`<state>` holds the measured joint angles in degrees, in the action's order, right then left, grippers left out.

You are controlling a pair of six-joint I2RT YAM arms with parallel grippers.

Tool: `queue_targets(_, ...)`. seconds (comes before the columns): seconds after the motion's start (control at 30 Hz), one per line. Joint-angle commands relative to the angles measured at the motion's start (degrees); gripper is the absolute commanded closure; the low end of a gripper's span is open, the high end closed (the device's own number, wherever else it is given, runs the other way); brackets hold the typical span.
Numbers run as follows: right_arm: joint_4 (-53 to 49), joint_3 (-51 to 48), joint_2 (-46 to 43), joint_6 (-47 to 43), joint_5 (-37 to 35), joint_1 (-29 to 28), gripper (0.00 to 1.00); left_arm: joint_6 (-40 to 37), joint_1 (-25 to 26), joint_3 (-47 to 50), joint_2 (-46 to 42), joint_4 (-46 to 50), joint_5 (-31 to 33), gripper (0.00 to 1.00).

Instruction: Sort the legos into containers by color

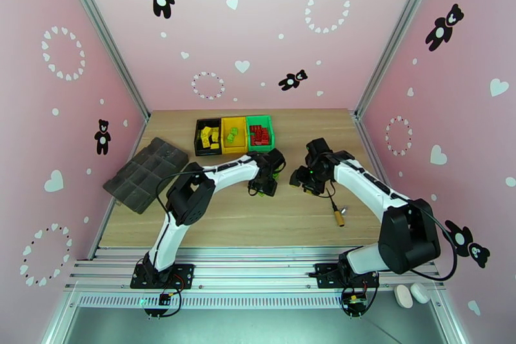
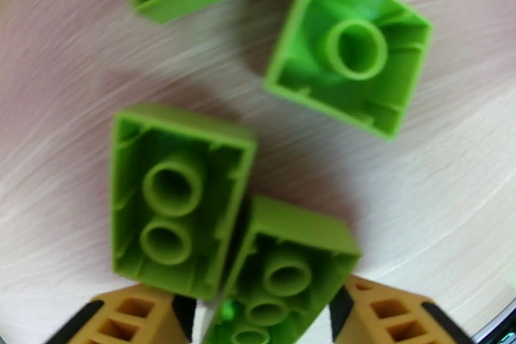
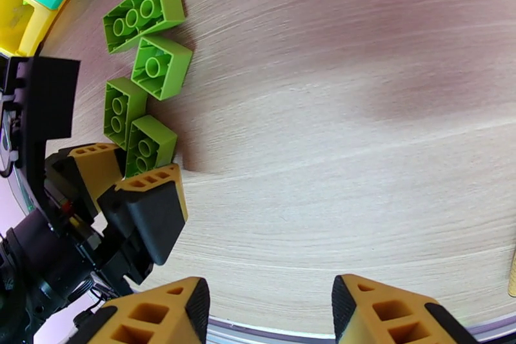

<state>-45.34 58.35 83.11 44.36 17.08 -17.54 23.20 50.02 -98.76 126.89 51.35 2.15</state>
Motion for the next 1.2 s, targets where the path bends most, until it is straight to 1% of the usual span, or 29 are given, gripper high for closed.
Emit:
queue_targets(0.0, -1.3, -1.4, -1.8, -0.6, 0.7, 0.3, 0.45, -0.6, 1.3, -2.6, 1.6, 2.8, 2.2, 0.46)
queue_targets(0.13, -0.8, -2.1, -1.8, -0.4, 1.2, 0.2, 0.45, 0.2, 1.8, -2.4, 1.9, 3.4, 3.2, 0.56)
queue_targets(0.23, -0.2, -2.2, -1.5, -0.3, 1.5, 0.3, 0.45, 1.1, 1.8, -1.4, 0.8, 3.1, 3.8, 0.6)
queue_targets(0.37, 1.2, -1.8, 0.0, -0.2, 2.6, 0.2, 0.45, 1.5, 1.8, -0.2, -2.0, 2.4, 3.2, 0.62)
queue_targets(0.5, 3.1, -0.2, 2.5, 0.3, 4.8, 0.2, 0.45, 1.2, 1.7, 1.7, -6.6, -0.1, 0.8, 0.62)
queue_targets(0.6, 4.3, 1.7, 5.2, 0.7, 6.4, 0.2, 0.45, 1.4, 0.7, 2.6, -9.6, -1.1, -0.5, 0.62)
queue_targets(0.7, 6.1, 4.4, 7.8, 1.7, 8.6, -0.2, 0.45, 2.3, -1.6, 3.3, -12.2, -2.1, -1.8, 0.63)
queue_targets(0.87, 8.5, 10.7, 13.6, 3.2, 12.3, -2.2, 0.45, 3.6, -7.2, 4.1, -14.9, -3.9, -5.1, 0.63)
queue_targets(1.17, 10.9, 27.6, 27.0, 6.0, 17.6, -7.5, 0.46, 8.3, -19.5, 2.8, -14.4, -6.0, -11.3, 0.63)
